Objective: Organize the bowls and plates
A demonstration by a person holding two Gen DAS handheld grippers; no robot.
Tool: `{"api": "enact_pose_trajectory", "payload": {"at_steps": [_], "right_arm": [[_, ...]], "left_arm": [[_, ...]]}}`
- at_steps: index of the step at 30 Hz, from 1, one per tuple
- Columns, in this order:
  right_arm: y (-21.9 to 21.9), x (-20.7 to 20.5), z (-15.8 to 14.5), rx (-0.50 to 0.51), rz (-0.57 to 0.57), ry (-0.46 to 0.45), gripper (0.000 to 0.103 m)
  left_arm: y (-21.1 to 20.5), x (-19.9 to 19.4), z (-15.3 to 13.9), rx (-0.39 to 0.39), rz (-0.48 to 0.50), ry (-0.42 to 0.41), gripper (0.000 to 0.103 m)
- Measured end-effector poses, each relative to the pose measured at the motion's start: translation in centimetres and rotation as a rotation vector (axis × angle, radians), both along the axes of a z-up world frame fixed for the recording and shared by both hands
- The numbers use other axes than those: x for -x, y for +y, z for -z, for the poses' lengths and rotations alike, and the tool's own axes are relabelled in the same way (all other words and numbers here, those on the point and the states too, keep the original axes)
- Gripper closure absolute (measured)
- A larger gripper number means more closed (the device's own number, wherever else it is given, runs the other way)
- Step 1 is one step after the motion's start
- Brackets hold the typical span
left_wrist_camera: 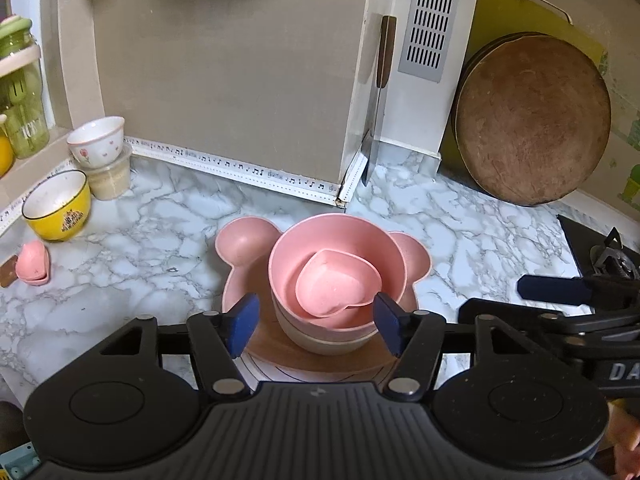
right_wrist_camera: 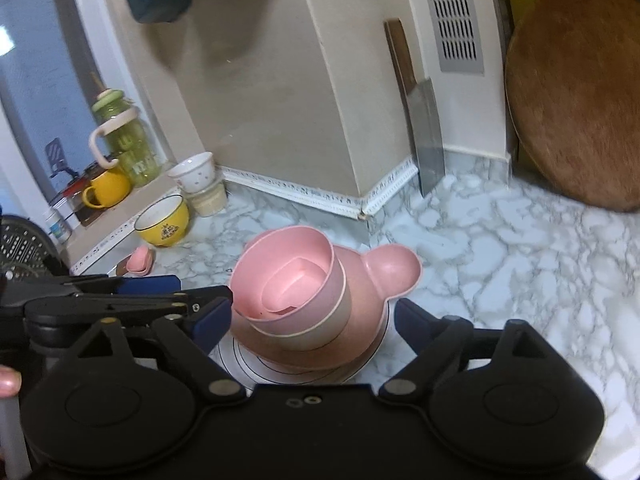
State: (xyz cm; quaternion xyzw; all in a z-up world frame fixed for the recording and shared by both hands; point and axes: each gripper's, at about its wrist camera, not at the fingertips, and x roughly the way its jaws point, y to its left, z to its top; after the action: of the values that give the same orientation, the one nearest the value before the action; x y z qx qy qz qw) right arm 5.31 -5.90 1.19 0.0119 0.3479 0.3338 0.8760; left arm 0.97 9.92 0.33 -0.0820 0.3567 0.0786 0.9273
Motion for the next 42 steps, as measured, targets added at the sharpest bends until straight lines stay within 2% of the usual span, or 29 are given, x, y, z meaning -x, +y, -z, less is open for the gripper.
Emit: {"api": "enact_pose_trajectory", "payload": {"at_steps": [2, 7, 10, 12, 15, 17, 19, 30, 34, 42], "right_arm": [[-0.3, 0.5, -0.2, 0.001, -0.006, -0.029, 0.009], [-1.1, 2.0, -0.8, 0.002, -0.026, -0.127, 0.000], [-1.5, 2.6, -1.0, 0.006, -0.027, -0.169, 0.000], [-1.8, 2.9, -1.0, 0.004, -0.016, -0.181, 0.000], [-2.3, 3.1, -0.9, 0.000, 0.001, -0.183, 0.000], [-2.4, 3.3, -0.8, -0.001, 0.012, -0.183, 0.000], [-2.6, 3.5, -0.7, 0.000, 0.028, -0.188, 0.000], [-3.4, 4.8, -0.3, 0.006, 0.061, -0.171, 0.000], [-3.7, 4.8, 0.0, 0.004, 0.067, -0.151, 0.000], [-4.5, 4.7, -0.1, -0.007, 0.084, -0.149, 0.000]], "left_arm": [[-0.2, 0.5, -0.1, 0.001, 0.003, -0.010, 0.036], [-0.9, 1.7, -0.3, 0.007, 0.019, -0.038, 0.034], [-1.2, 2.4, -0.5, 0.024, 0.026, -0.064, 0.023], [-1.3, 2.9, -0.6, 0.032, 0.025, -0.077, 0.023], [-1.3, 3.3, -0.6, 0.035, 0.018, -0.081, 0.020], [-1.3, 3.5, -0.5, 0.052, 0.025, -0.080, 0.013], [-1.5, 3.9, -0.3, 0.053, 0.024, -0.083, 0.010], [-2.6, 5.2, 0.5, 0.059, 0.019, -0.073, 0.006], [-3.2, 5.5, 0.4, 0.024, 0.015, -0.080, 0.006], [-4.0, 5.7, 0.1, 0.006, 0.032, -0.100, 0.006]]}}
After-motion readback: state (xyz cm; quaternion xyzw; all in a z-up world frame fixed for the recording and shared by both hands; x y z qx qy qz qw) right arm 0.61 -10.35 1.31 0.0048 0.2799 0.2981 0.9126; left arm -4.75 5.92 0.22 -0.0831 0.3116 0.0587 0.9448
